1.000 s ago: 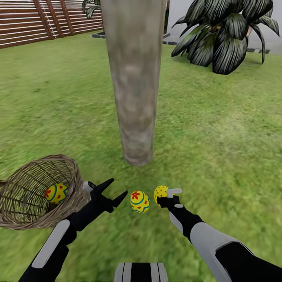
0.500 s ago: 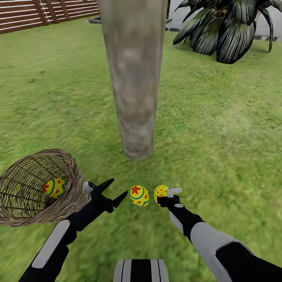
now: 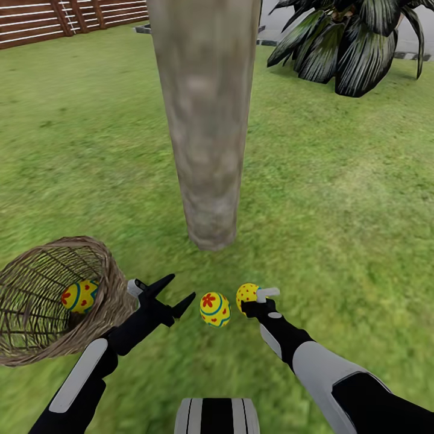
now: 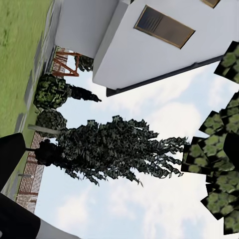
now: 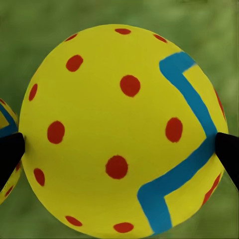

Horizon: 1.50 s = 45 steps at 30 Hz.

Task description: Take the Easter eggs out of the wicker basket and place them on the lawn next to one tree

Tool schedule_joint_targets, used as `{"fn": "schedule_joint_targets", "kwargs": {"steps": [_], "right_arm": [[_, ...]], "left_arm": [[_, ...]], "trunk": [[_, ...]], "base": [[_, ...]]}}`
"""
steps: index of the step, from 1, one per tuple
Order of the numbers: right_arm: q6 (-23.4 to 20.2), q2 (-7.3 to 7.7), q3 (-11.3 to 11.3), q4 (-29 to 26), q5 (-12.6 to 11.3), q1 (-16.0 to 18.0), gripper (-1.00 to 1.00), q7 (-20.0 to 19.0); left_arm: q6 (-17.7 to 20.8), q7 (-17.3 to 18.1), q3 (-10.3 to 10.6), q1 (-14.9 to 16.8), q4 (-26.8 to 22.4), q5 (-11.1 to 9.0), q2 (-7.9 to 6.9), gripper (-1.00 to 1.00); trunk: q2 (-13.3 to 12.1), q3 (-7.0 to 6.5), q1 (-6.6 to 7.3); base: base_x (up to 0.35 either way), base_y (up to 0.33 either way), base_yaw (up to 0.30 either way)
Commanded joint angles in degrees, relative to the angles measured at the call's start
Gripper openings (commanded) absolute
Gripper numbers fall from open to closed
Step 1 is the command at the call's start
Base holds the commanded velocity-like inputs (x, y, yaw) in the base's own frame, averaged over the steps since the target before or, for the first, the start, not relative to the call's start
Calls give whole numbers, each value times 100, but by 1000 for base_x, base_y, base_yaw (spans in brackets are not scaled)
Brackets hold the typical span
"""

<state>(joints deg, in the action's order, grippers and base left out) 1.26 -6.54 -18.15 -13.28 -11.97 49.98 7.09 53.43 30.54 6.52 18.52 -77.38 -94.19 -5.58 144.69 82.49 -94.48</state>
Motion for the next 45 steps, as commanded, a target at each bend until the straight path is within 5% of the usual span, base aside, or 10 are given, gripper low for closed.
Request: {"fn": "schedule_joint_targets", "kwargs": {"steps": [1, 17, 45], "right_arm": [[18, 2, -49, 0, -59, 3, -100, 21], [-250, -14, -48, -253, -74, 3, -100, 192], [-345, -3, -48, -280, -59, 3, -100, 258]], "left_arm": [[12, 25, 8, 3, 4, -3, -4, 100], [16, 31, 10, 2, -3, -3, 1, 100], [10, 39, 87, 3, -13, -4, 5, 100]], "trunk": [[1, 3, 0], [1, 3, 0], [17, 269, -31]], "base": [[52, 0, 0], [3, 0, 0], [0, 0, 0]]}}
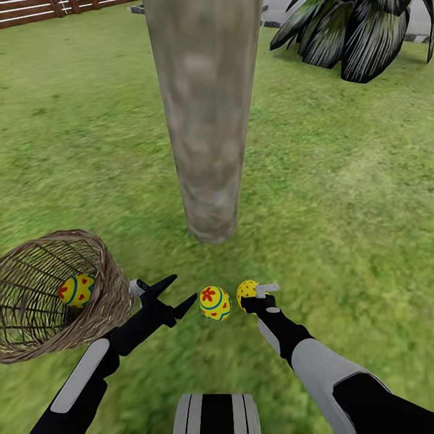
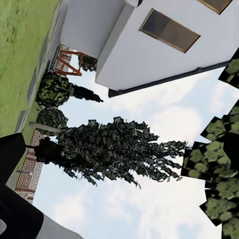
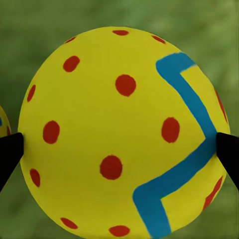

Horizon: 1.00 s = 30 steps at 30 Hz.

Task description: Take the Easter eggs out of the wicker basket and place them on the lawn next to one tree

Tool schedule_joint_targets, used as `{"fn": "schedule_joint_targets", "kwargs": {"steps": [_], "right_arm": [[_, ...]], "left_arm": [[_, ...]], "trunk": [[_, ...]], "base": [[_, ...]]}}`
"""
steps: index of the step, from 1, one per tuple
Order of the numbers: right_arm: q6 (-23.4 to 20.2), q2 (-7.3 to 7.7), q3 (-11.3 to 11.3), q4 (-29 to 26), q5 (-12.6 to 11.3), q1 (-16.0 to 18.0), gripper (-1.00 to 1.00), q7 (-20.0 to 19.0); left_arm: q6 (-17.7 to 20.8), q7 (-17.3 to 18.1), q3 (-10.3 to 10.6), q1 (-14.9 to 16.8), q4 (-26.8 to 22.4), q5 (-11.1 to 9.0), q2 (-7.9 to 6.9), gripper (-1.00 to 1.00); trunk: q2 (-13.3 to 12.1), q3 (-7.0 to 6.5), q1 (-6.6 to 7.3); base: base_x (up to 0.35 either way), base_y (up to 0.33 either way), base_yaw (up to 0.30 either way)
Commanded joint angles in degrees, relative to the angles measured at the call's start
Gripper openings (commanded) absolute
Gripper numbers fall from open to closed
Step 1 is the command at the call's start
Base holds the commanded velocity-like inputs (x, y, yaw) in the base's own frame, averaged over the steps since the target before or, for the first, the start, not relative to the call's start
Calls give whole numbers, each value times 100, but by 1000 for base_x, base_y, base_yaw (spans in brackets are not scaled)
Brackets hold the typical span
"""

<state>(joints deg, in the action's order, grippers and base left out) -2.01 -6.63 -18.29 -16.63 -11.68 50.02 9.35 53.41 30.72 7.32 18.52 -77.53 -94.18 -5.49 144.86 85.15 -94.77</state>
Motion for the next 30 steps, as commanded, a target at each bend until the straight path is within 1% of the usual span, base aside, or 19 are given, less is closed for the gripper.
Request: {"fn": "schedule_joint_targets", "kwargs": {"steps": [1, 2, 17, 18, 30], "right_arm": [[-15, 8, -34, 54, -89, -1, -100, 32], [-13, 10, -34, 54, -89, -1, -100, 32], [9, 30, -43, 54, -89, -1, -100, 32], [8, 30, -43, 54, -89, -1, 100, 32], [8, 30, -35, 53, -89, -1, 100, 32]], "left_arm": [[11, 22, 11, 3, 2, -3, -4, 100], [11, 19, 11, 3, 2, -3, -4, 100], [11, 22, 7, 3, 24, -3, -4, 100], [11, 22, 7, 3, 24, -3, -4, 100], [11, 21, 7, 3, 24, -3, -4, 100]], "trunk": [[1, 26, -5], [2, 48, -7], [2, 48, -7], [2, 48, -7], [2, 48, -7]], "base": [[0, 0, 0], [0, 0, 0], [0, 0, 0], [0, 0, 0], [0, 0, 0]]}}
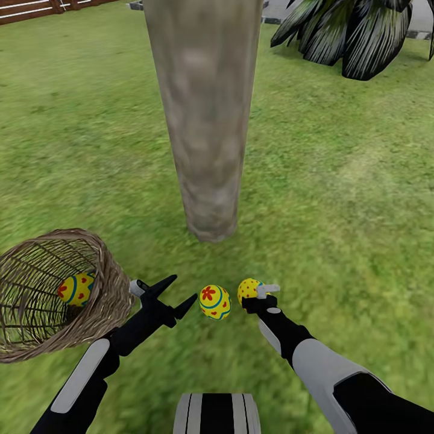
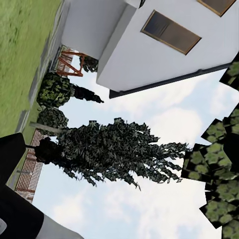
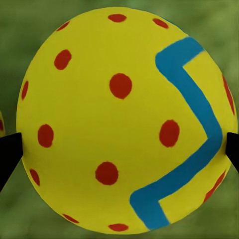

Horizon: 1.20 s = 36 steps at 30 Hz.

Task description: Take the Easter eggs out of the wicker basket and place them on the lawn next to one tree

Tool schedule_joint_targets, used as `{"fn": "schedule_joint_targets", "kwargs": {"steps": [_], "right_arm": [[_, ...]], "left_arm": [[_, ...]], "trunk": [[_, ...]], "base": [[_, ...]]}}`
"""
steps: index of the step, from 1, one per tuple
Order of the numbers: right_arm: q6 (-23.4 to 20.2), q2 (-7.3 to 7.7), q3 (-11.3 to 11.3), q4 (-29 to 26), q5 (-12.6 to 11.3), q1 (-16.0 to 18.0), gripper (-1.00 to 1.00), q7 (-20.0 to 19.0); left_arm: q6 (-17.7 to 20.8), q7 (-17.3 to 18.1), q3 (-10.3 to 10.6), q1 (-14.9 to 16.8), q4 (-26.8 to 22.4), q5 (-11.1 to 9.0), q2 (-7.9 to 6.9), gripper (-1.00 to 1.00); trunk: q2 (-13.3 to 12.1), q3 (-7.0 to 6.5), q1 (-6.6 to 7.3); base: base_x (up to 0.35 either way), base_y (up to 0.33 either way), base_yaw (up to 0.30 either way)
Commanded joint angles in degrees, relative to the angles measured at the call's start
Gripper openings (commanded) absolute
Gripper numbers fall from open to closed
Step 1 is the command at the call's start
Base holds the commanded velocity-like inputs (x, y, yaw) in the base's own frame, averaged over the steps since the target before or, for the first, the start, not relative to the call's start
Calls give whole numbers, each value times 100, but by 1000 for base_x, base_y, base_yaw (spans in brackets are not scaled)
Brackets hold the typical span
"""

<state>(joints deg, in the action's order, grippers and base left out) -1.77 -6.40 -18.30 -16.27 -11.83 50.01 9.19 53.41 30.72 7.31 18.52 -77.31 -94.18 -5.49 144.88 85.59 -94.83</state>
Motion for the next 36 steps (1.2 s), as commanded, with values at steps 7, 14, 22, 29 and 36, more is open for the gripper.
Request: {"fn": "schedule_joint_targets", "kwargs": {"steps": [7, 14, 22, 29, 36], "right_arm": [[-17, 7, -33, 18, -76, -1, 100, 47], [-16, 7, -25, 16, -79, -1, 100, 47], [-8, 7, -24, 10, -82, -1, 100, 39], [-16, 26, 0, 10, -91, -1, 100, 37], [-881, 24, 27, -395, -145, -1, 100, 7]], "left_arm": [[11, 14, 12, 2, -4, -4, -4, 100], [11, 8, 24, 2, -11, -4, 62, 100], [11, 4, 16, 2, -3, -4, 75, 100], [17, 9, 12, 2, -5, -10, 75, 100], [37, 13, 22, 1, -54, -17, 144, 100]], "trunk": [[-2, -41, 4], [-12, -196, 22], [-23, -373, 43], [-32, -528, 61], [-41, -683, 79]], "base": [[0, 0, 0], [0, 0, 0], [0, 0, 0], [0, 0, 0], [0, 0, 0]]}}
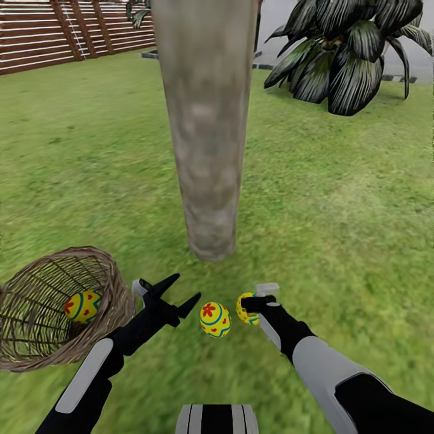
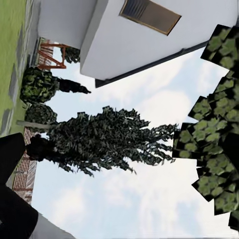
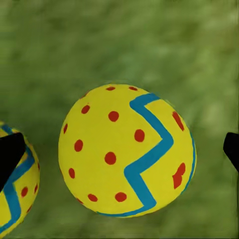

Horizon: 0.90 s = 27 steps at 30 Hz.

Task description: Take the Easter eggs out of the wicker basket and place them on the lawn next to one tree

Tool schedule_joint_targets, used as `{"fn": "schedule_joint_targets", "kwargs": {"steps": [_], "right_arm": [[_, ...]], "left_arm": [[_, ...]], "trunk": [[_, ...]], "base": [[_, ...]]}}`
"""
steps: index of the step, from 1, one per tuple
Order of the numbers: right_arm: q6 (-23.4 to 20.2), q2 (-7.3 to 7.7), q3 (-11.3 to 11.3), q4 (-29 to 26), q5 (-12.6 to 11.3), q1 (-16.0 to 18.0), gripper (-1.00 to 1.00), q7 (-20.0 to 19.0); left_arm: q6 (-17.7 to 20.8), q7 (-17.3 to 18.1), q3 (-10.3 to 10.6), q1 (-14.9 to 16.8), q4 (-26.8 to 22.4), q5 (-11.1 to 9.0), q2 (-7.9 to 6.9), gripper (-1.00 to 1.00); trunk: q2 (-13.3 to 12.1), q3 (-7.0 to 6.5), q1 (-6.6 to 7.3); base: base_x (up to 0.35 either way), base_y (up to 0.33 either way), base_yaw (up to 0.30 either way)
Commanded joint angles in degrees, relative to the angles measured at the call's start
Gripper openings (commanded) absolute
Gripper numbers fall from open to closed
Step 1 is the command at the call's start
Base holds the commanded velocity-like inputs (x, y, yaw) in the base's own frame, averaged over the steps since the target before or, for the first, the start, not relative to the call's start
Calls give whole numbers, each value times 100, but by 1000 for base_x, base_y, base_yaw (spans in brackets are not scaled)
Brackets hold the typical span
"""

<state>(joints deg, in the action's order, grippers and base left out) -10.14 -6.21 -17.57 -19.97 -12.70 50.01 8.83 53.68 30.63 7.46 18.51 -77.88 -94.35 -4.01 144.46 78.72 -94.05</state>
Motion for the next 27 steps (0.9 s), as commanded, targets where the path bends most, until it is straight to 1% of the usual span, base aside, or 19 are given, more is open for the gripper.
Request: {"fn": "schedule_joint_targets", "kwargs": {"steps": [1, 2, 3, 4, 5, 7, 8, 10, 13, 16, 17, 20, 21, 24, 26, 27], "right_arm": [[-283, 14, -41, -351, -71, 0, 100, 42], [-596, 33, -34, -791, -101, -14, 100, 41], [-942, 93, -24, -1127, -164, -37, 100, 40], [-1197, 155, 6, -1300, -230, -44, 100, 40], [-1446, 262, 106, -1440, -344, -50, 100, 40], [-1615, 448, 344, -1545, -479, -55, 100, 35], [-1760, 517, 485, -1784, -531, -60, 100, 15], [-2171, 539, 534, -2085, -540, -61, 100, 6], [-2277, 549, 550, -2160, -541, -61, 100, -1], [-2313, 607, 560, -2270, -548, -61, 100, -3], [-2386, 631, 561, -2347, -551, -61, 100, -4], [-2914, 654, 565, -2557, -550, -61, 100, -4], [-3002, 661, 564, -2612, -553, -61, 100, -4], [-3133, 766, 562, -2706, -606, -61, 100, -10], [-3157, 806, 562, -2723, -895, -61, 100, -37], [-3170, 842, 560, -2728, -1258, -61, 100, -58]], "left_arm": [[10, 22, 8, 3, 2, 2, -4, 100], [10, 22, 53, 4, -1, 3, -3, 100], [4, 22, 207, 3, -1, 4, -3, 100], [-2, 22, 319, 3, -3, 4, -3, 100], [-7, 18, 396, 4, -6, 4, -3, 100], [-7, 21, 435, 4, -12, 4, -3, 100], [-7, 22, 444, 4, -20, 4, -9, 100], [-5, 21, 445, 4, -24, 4, -11, 100], [1, 25, 441, 2, -26, 4, -18, 100], [2, 40, 431, 2, -32, 4, -28, 100], [2, 47, 427, 3, -36, 4, -37, 100], [2, 55, 424, 2, -42, 4, -45, 100], [2, 56, 423, 3, -42, 4, -46, 100], [2, 51, 423, 2, -43, 4, -51, 100], [2, 46, 423, 3, -45, 3, -54, 100], [2, 42, 418, 4, -45, 4, -55, 100]], "trunk": [[0, -19, 3], [-2, -41, 5], [-3, -63, 8], [-4, -85, 11], [-6, -107, 13], [-8, -152, 18], [-10, -174, 21], [-13, -218, 26], [-17, -285, 34], [-21, -351, 41], [-22, -373, 44], [-26, -440, 52], [-27, -462, 54], [-31, -528, 62], [-34, -573, 67], [-35, -595, 70]], "base": [[0, 0, 0], [0, 0, 0], [0, 0, 0], [0, 0, 0], [0, 0, 0], [0, 0, 0], [0, 0, 0], [0, 0, 0], [0, 0, 0], [0, 0, 0], [0, 0, 0], [0, 0, 0], [0, 0, 0], [0, 0, 0], [0, 0, 0], [0, 0, 0]]}}
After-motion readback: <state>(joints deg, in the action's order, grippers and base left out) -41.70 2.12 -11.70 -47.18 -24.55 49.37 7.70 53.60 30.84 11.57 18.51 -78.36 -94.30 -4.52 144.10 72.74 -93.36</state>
